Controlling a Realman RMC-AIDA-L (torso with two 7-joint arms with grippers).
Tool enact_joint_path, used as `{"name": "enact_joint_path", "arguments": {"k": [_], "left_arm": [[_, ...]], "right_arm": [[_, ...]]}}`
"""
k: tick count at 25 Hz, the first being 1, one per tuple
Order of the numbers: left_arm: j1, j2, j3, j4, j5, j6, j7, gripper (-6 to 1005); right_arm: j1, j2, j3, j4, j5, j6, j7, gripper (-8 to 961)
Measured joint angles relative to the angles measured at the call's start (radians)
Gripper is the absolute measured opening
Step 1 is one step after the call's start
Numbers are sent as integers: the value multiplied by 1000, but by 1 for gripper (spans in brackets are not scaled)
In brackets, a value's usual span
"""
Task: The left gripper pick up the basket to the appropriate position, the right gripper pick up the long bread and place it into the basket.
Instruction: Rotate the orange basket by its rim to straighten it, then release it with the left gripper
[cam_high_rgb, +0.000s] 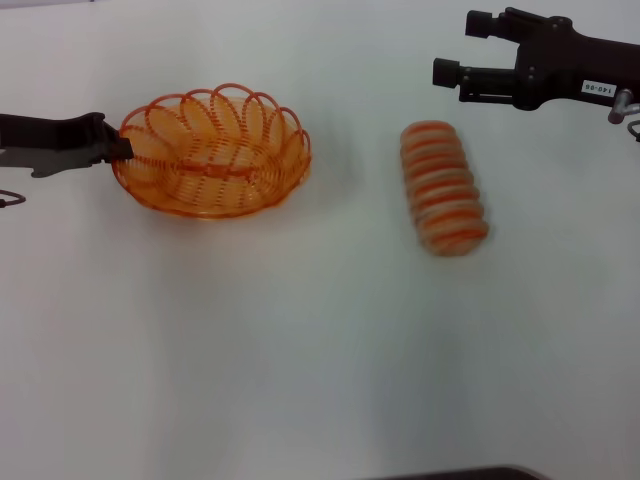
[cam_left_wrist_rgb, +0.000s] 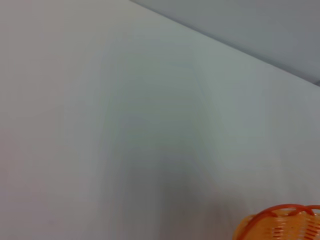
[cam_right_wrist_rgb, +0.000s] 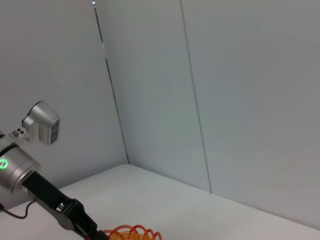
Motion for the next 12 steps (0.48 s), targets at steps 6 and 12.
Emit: {"name": "enact_joint_path", "arguments": {"k": [6,12], "left_arm": [[26,1,42,1,-29,-47,-13,68],[32,2,51,0,-30,-71,-13,80]], "right_arm": [[0,0,0,17,6,7,-11,891],[7,0,-2,28,6,14,-13,889]]}}
